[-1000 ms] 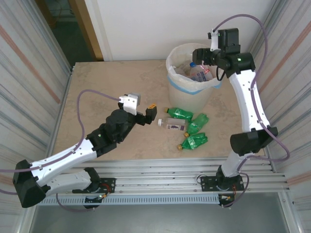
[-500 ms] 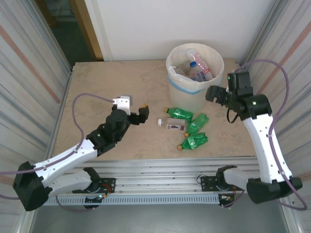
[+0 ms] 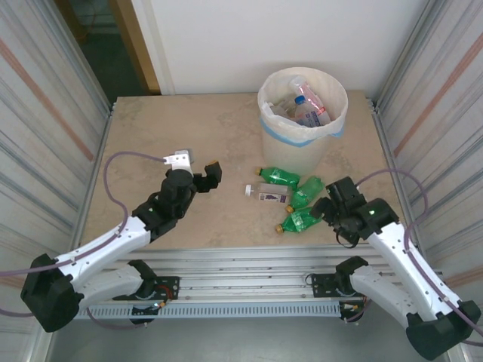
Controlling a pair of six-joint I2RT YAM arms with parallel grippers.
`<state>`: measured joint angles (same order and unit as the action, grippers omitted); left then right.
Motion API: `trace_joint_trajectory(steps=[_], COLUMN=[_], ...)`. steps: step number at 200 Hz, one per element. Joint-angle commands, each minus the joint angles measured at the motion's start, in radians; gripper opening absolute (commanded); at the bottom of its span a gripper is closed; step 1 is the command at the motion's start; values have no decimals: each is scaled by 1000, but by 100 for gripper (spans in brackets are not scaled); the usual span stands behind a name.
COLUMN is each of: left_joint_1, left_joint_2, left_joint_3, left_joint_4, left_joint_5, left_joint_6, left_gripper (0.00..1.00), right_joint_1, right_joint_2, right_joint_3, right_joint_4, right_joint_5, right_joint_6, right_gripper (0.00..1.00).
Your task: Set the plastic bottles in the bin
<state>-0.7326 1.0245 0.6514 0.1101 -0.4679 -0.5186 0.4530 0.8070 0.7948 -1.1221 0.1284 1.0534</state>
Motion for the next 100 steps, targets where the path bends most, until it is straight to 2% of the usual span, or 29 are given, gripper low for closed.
trace_joint_trajectory(steps=[1, 71, 100], left_joint_1=[8, 11, 13], left_joint_2=[2, 35, 35], left_joint_3=[-18, -29, -43], left_joint_4=[13, 16, 16], left_joint_5=[0, 15, 18], left_joint_6=[-35, -61, -68], left_gripper=[99, 99, 99], right_joint_1=[19, 62, 72], right_joint_2=[10, 282, 366], right_joint_3=[-62, -80, -80], right_joint_4=[110, 357, 366], right_joint_5=[-53, -137, -153], right_joint_6=[167, 213, 229], right_gripper=[98, 98, 98])
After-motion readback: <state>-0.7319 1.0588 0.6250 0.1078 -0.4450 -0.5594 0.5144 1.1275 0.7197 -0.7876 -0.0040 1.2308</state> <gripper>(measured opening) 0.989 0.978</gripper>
